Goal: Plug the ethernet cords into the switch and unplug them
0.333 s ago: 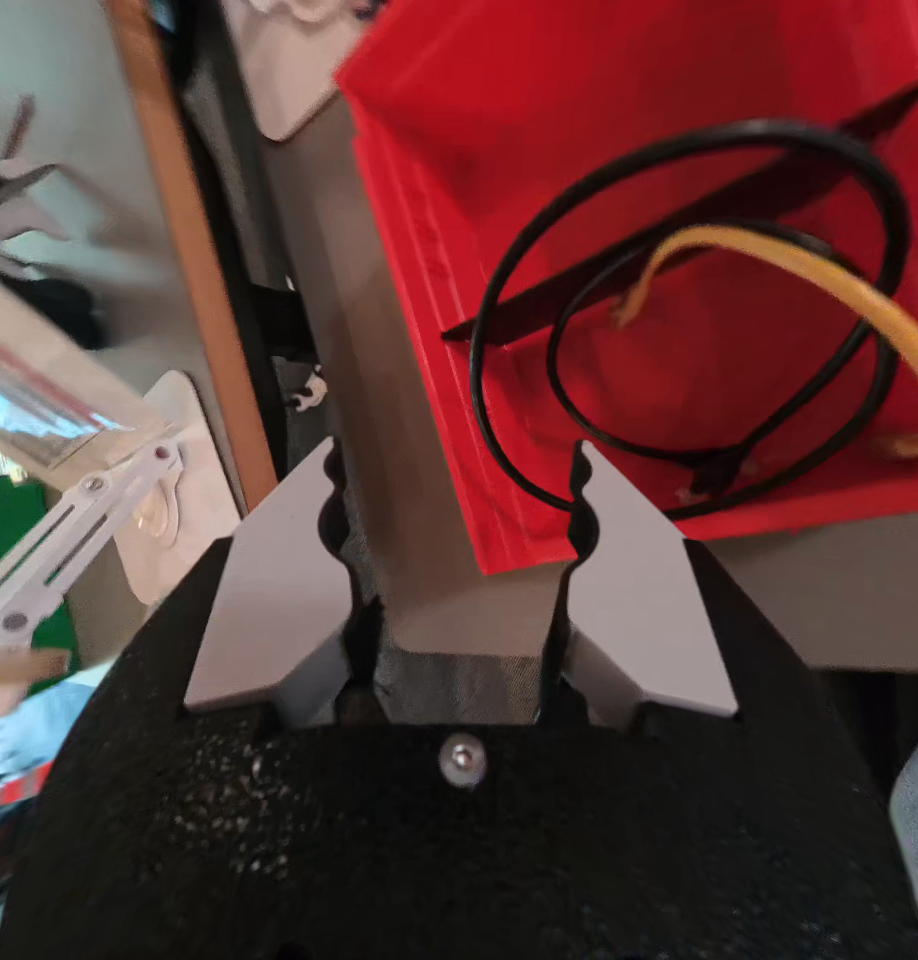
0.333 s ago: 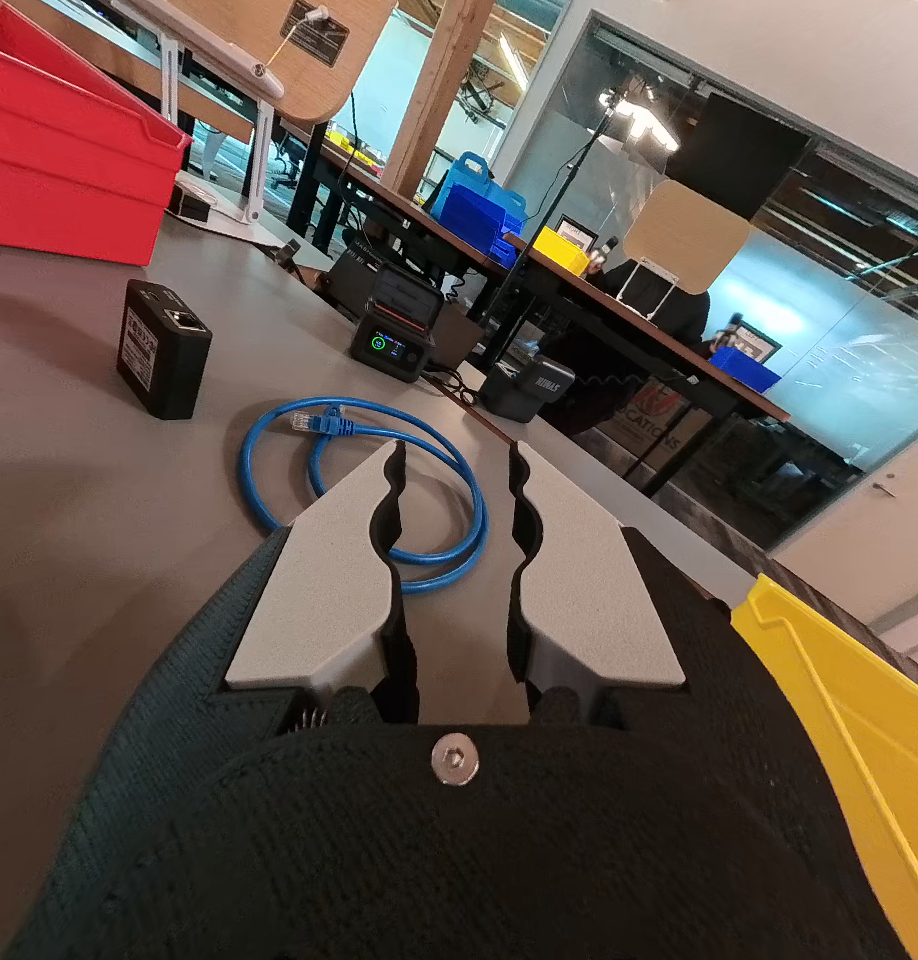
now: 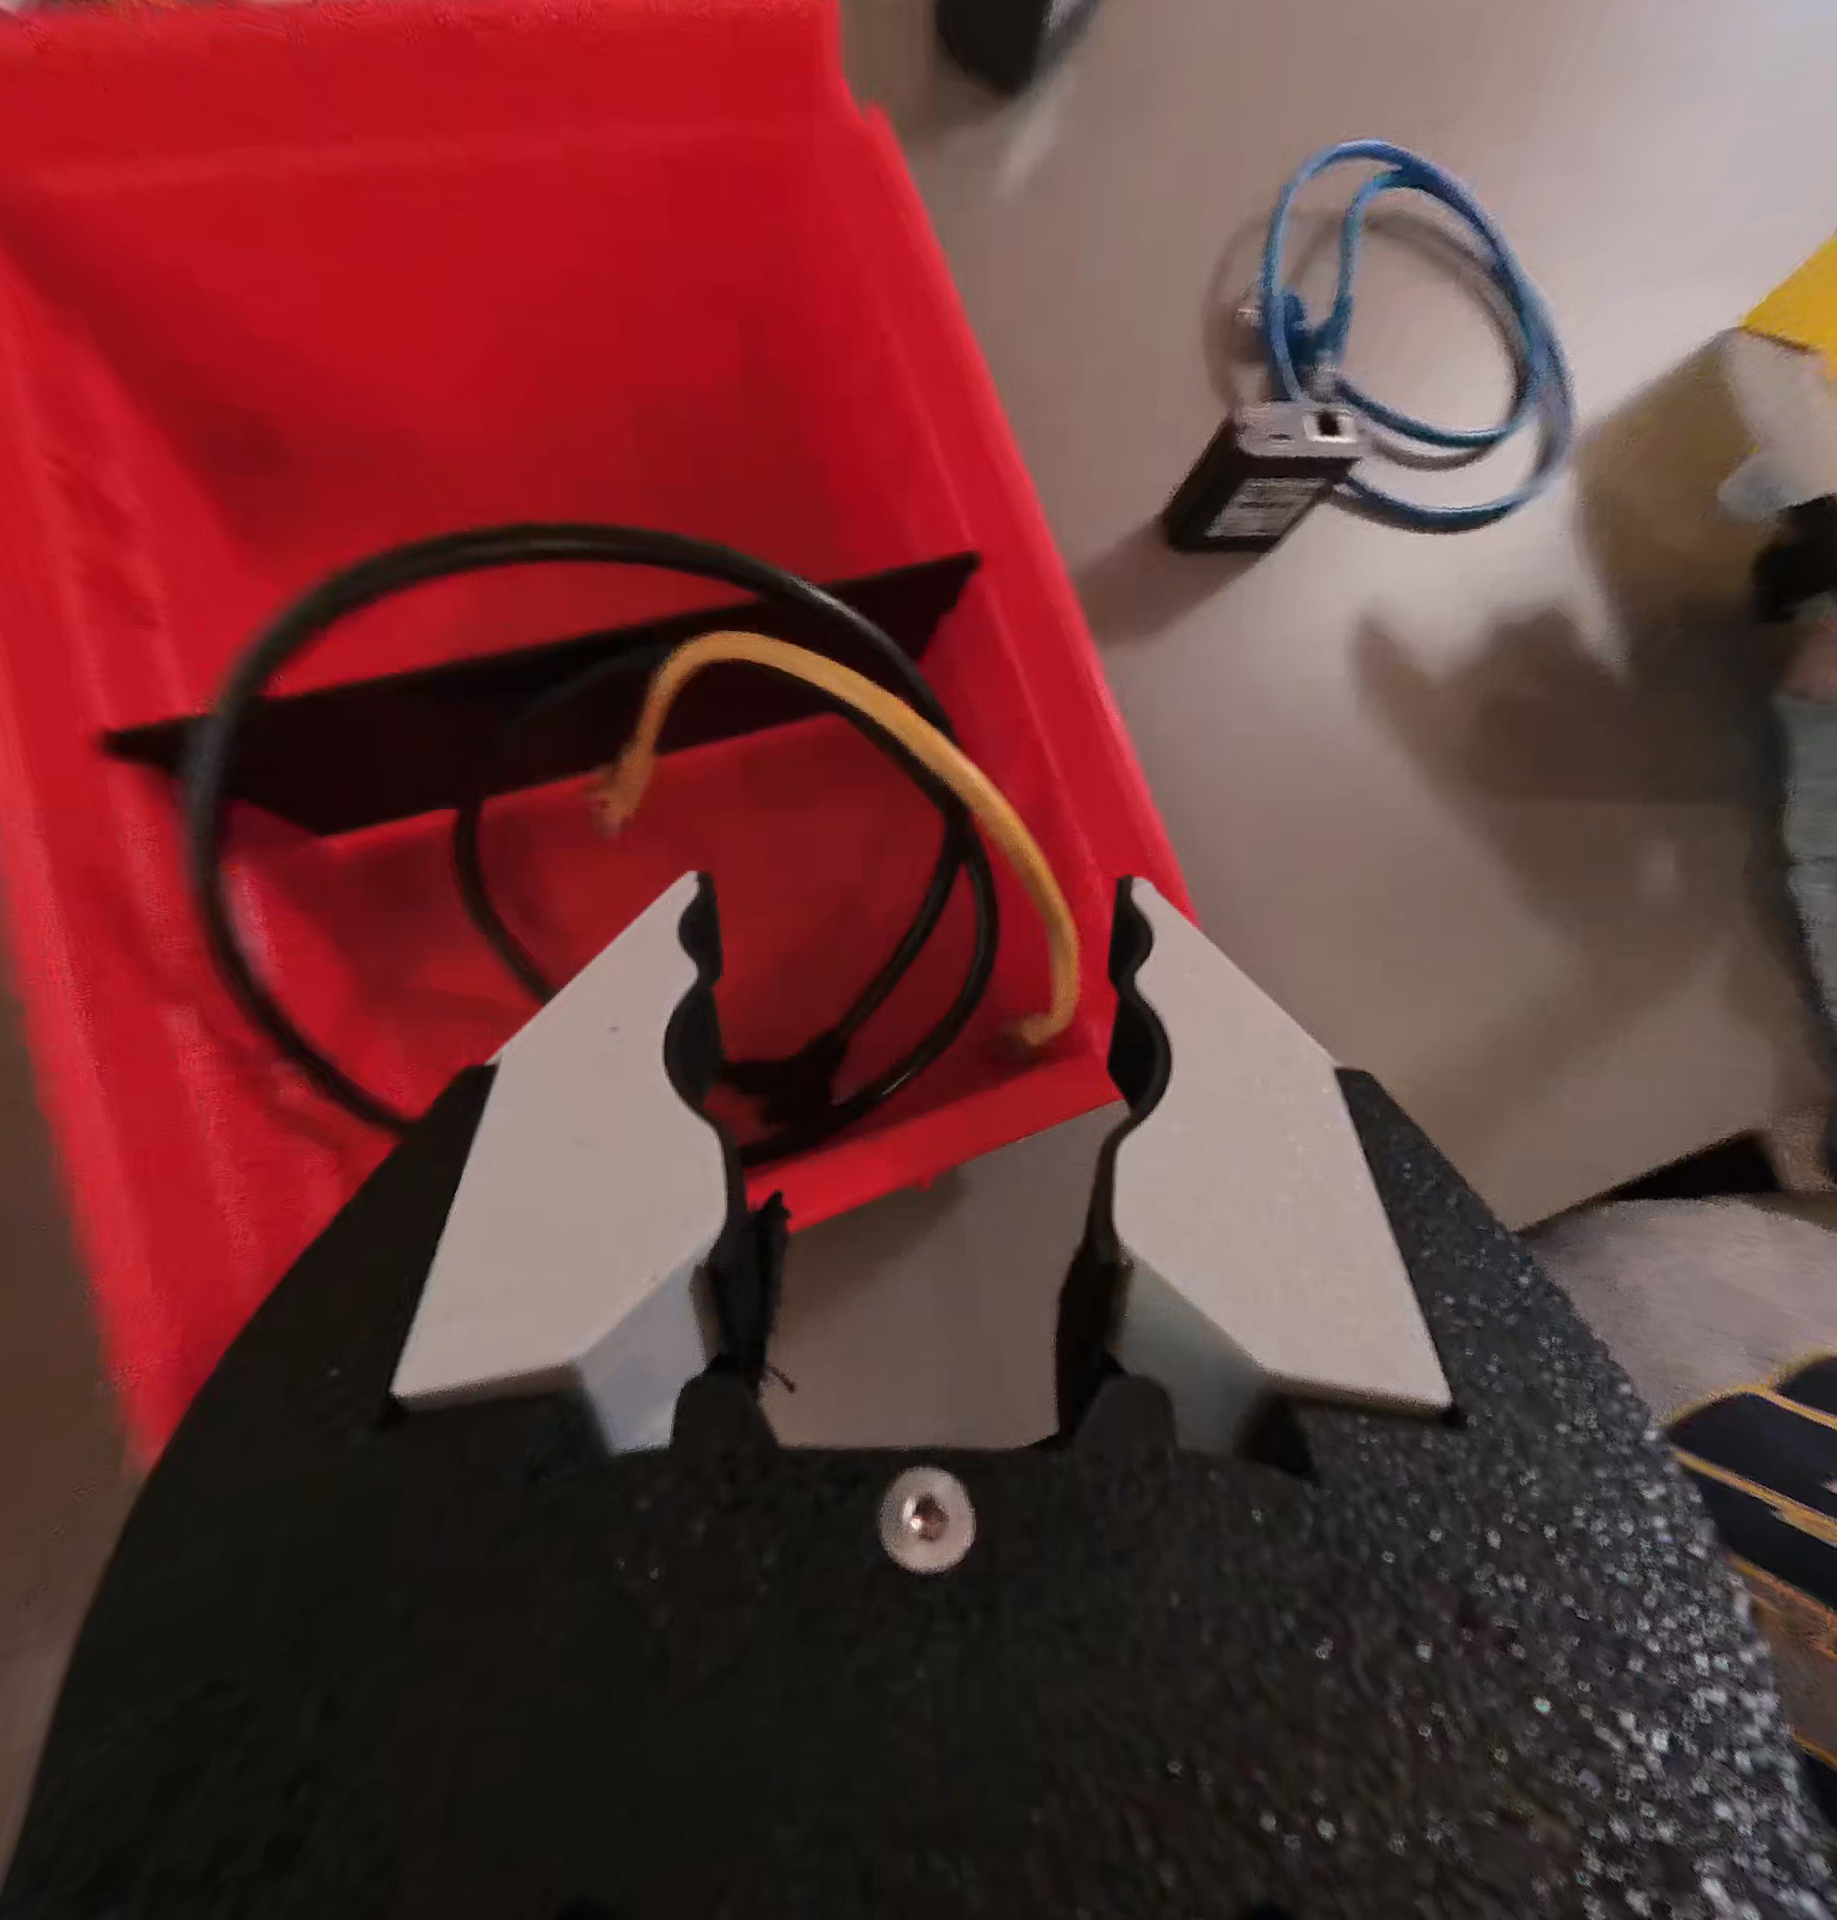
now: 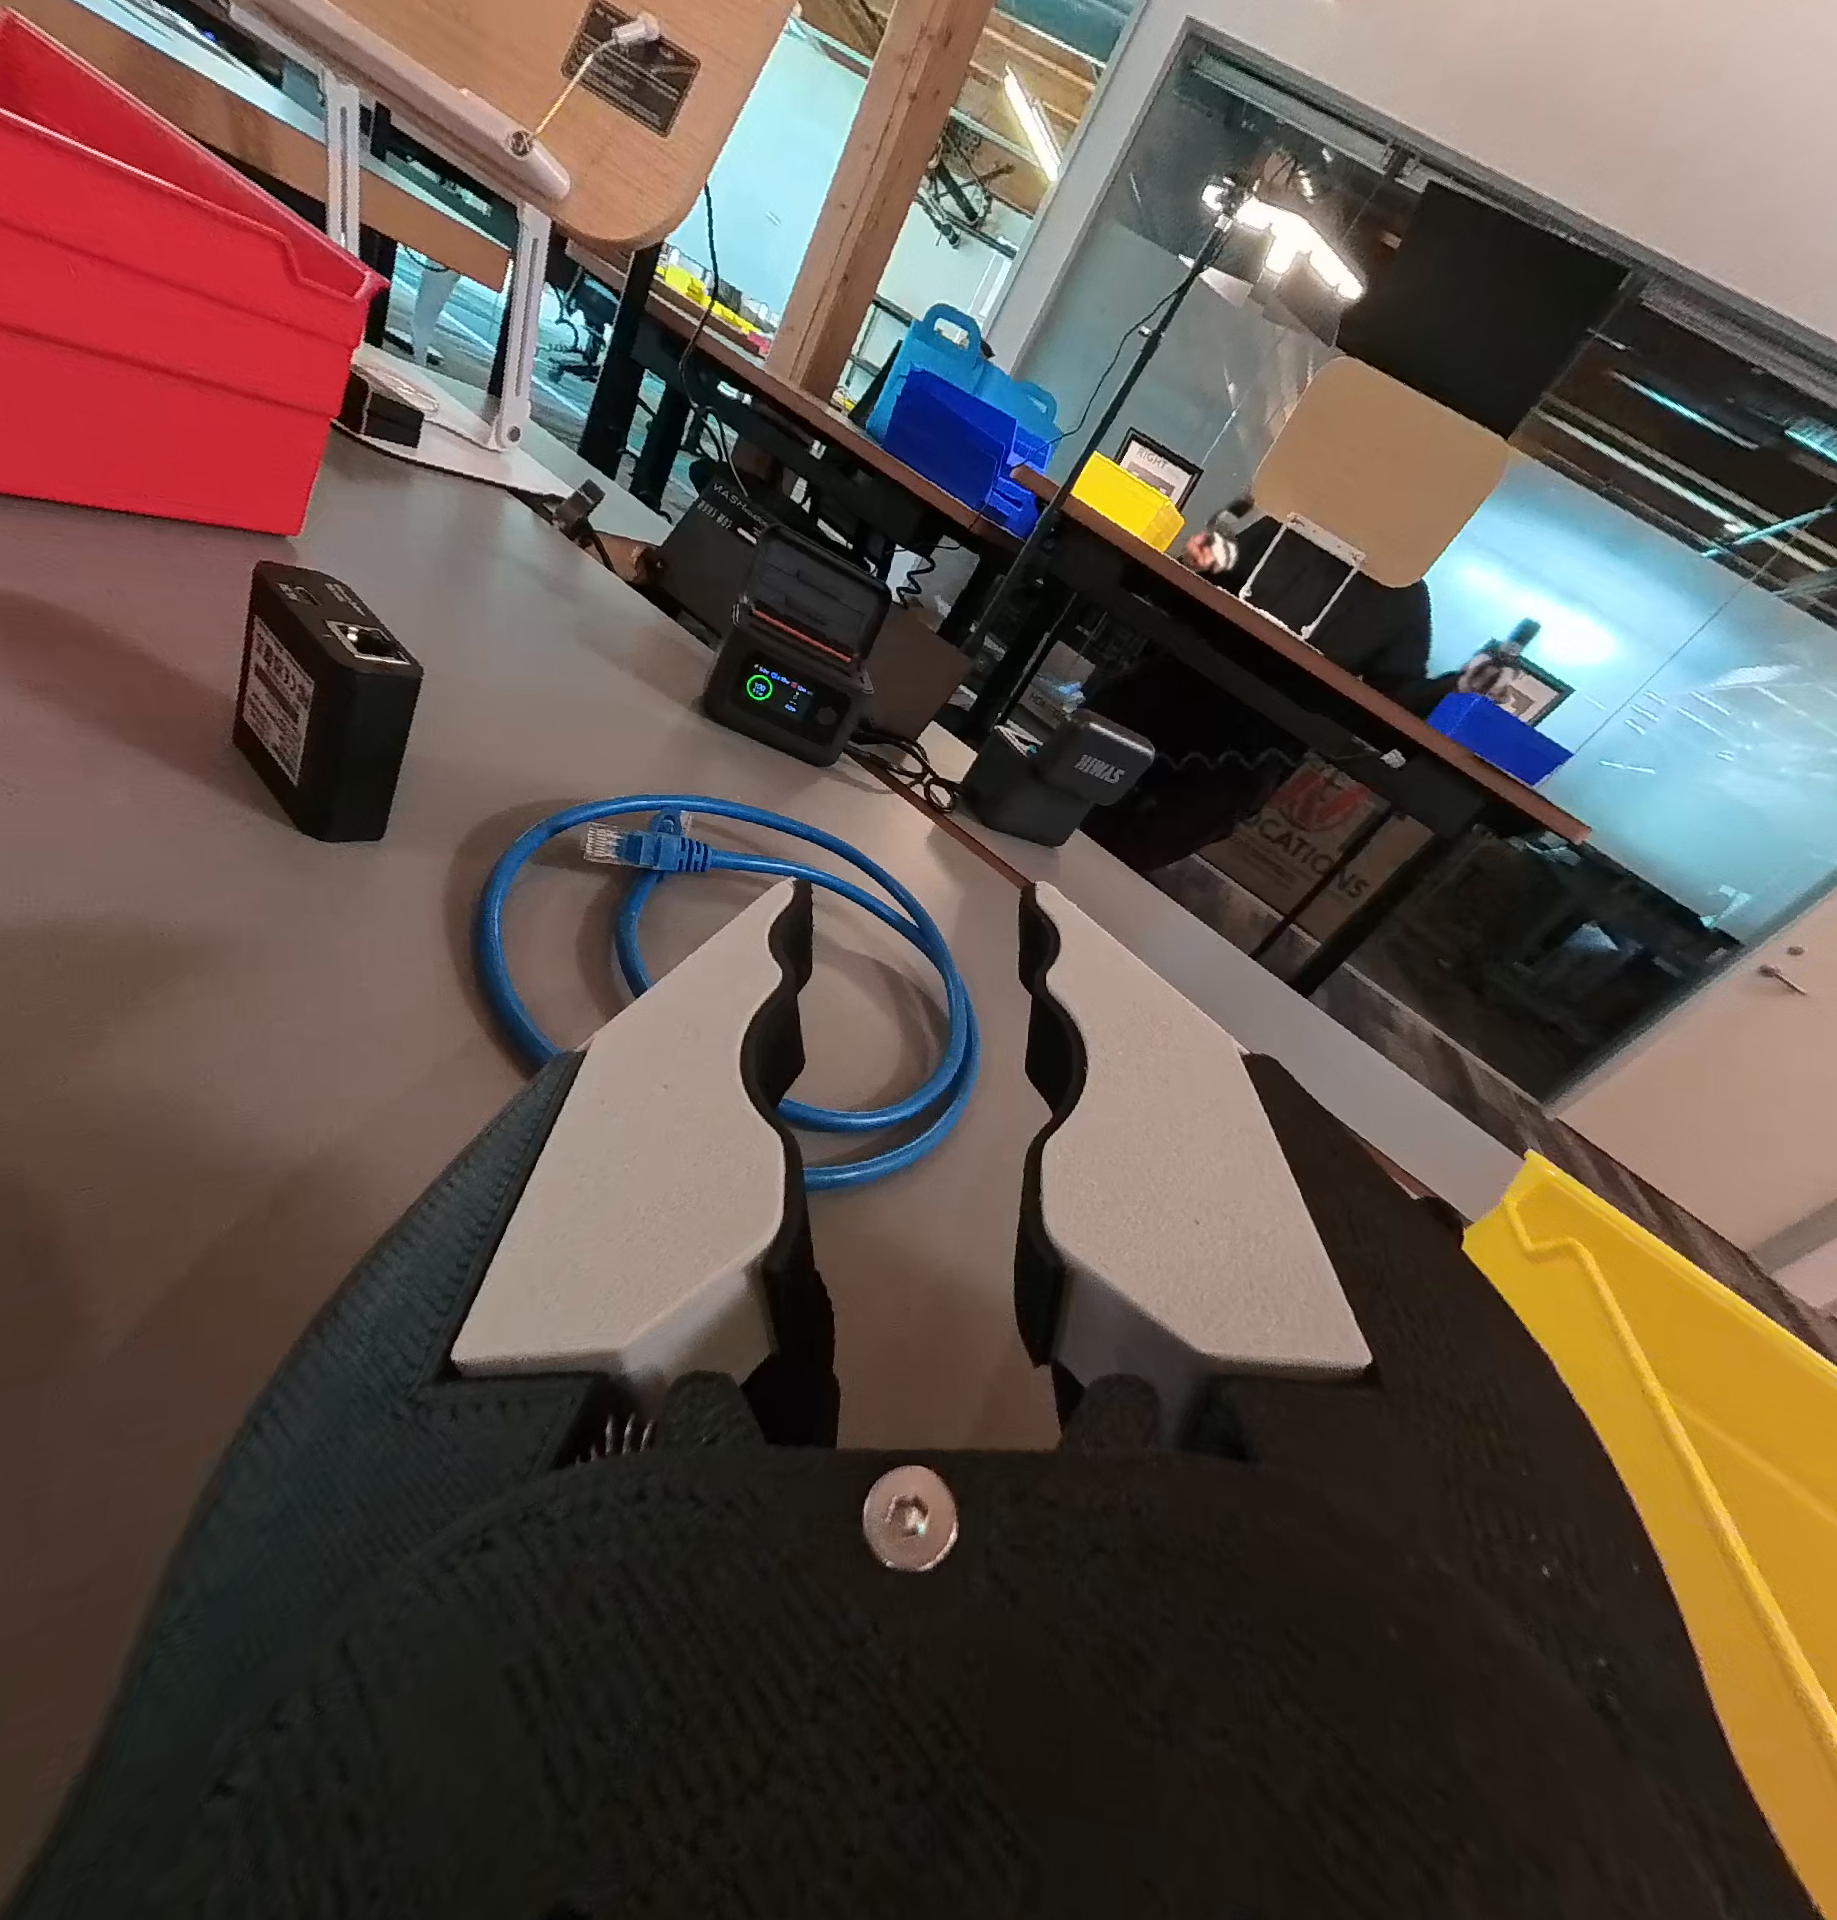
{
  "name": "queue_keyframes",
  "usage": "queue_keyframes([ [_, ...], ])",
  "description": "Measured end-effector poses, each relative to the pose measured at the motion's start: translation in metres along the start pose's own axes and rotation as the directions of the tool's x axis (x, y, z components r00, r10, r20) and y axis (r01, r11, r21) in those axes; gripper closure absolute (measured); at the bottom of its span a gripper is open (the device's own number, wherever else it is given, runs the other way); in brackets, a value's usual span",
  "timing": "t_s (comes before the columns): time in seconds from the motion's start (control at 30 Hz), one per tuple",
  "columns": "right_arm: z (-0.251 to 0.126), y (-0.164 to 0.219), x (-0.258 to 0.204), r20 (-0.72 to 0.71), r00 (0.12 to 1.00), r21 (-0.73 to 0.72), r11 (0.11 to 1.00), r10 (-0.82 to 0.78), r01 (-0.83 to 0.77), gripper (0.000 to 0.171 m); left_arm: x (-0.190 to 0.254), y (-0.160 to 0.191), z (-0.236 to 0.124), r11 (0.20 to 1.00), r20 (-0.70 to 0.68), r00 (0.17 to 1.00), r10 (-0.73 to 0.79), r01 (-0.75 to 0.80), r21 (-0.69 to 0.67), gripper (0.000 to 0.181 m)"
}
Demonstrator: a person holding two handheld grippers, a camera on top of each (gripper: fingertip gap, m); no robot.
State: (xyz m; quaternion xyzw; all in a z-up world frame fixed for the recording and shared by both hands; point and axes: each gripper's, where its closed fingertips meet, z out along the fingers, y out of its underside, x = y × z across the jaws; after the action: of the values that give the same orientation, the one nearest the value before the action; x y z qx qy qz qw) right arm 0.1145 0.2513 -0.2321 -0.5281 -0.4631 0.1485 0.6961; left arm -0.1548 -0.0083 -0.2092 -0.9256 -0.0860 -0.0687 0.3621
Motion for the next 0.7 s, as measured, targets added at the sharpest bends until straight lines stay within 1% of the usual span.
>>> queue_keyframes([
  [0.03, 0.0, 0.0, 0.0, 0.001, 1.0, 0.001, 1.0, -0.001, 0.001, 0.132, 0.009, 0.002, 0.007, 0.999, -0.075, 0.997, -0.033, 0.034, 0.004, 0.109],
  [0.1, 0.0, 0.0, 0.0, 0.001, 1.0, 0.001, 1.0, 0.001, -0.001, 0.132, 0.027, 0.002, 0.016, 0.994, -0.217, 0.971, -0.102, 0.106, 0.009, 0.112],
  [0.17, -0.001, 0.0, 0.0, 0.0, 1.0, 0.002, 1.0, 0.004, -0.004, 0.132, 0.033, 0.001, 0.017, 0.99, -0.287, 0.949, -0.133, 0.143, 0.015, 0.134],
  [0.2, -0.001, 0.0, 0.001, 0.0, 1.0, 0.003, 1.0, 0.005, -0.005, 0.132, 0.031, 0.001, 0.015, 0.989, -0.289, 0.948, -0.136, 0.148, 0.019, 0.145],
  [0.3, -0.002, -0.001, 0.001, -0.002, 1.0, 0.005, 1.0, 0.009, -0.009, 0.132, 0.017, -0.001, -0.001, 0.986, -0.206, 0.969, -0.14, 0.155, 0.062, 0.179],
  [0.4, -0.002, -0.001, 0.003, -0.009, 1.0, 0.008, 1.0, 0.017, -0.017, 0.133, 0.017, -0.008, -0.032, 0.981, -0.155, 0.981, -0.114, 0.136, 0.141, 0.179],
  [0.47, -0.002, -0.002, 0.004, -0.014, 1.0, 0.011, 1.0, 0.023, -0.023, 0.133, 0.022, -0.015, -0.055, 0.978, -0.093, 0.994, -0.059, 0.077, 0.196, 0.179],
  [0.53, -0.002, -0.002, 0.005, -0.016, 0.999, 0.014, 0.999, 0.031, -0.03, 0.133, 0.028, -0.022, -0.074, 0.976, -0.005, 1.0, 0.011, -0.009, 0.219, 0.179],
  [0.6, -0.003, -0.003, 0.007, -0.023, 0.999, 0.021, 0.999, 0.038, -0.037, 0.133, 0.05, -0.038, -0.088, 0.955, 0.004, 0.993, 0.119, -0.116, 0.274, 0.179],
  [0.63, -0.003, -0.004, 0.009, -0.029, 0.999, 0.024, 0.999, 0.041, -0.04, 0.133, 0.065, -0.047, -0.092, 0.939, -0.006, 0.984, 0.178, -0.168, 0.3, 0.179],
  [0.67, -0.004, -0.004, 0.01, -0.034, 0.998, 0.026, 0.999, 0.044, -0.043, 0.133, 0.073, -0.055, -0.092, 0.928, 0.023, 0.978, 0.209, -0.206, 0.309, 0.179],
  [0.7, -0.004, -0.004, 0.011, -0.039, 0.998, 0.029, 0.999, 0.047, -0.046, 0.133, 0.077, -0.063, -0.092, 0.911, 0.084, 0.962, 0.259, -0.272, 0.309, 0.179],
])
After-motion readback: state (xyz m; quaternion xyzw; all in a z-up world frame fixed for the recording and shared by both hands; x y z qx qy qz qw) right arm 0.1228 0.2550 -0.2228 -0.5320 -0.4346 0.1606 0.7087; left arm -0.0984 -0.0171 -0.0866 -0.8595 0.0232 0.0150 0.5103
